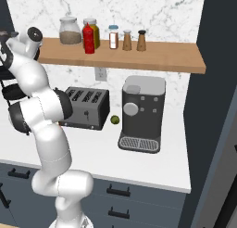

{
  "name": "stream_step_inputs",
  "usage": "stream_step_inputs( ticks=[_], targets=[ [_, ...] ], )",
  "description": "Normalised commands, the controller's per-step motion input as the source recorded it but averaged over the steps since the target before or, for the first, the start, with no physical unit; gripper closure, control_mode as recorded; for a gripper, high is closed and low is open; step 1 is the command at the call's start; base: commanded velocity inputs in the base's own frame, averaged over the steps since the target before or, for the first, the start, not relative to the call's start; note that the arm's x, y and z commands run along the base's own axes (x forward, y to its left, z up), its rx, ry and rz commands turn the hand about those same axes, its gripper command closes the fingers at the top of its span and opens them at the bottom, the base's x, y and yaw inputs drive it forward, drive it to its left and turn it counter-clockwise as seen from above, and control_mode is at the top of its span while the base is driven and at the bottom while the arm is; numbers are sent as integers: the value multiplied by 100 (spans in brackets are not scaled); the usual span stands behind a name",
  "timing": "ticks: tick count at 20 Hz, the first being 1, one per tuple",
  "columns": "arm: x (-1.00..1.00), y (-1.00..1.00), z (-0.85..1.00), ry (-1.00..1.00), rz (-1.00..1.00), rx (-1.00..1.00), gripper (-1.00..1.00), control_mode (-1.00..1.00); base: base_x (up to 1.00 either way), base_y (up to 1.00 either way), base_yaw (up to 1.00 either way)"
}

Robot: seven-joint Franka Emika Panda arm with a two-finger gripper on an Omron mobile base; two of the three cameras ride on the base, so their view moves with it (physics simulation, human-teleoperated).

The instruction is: Put the shaker and condiment bottle from the counter next to their counterparts in the cabinet.

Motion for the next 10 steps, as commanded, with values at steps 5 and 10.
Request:
stream_step_inputs(
  ticks=[5,10],
  targets=[
    [17,7,-26,0,0,-2,100,-100,0,0,0],
    [27,10,-25,0,0,-2,100,-100,0,0,0]
  ],
)
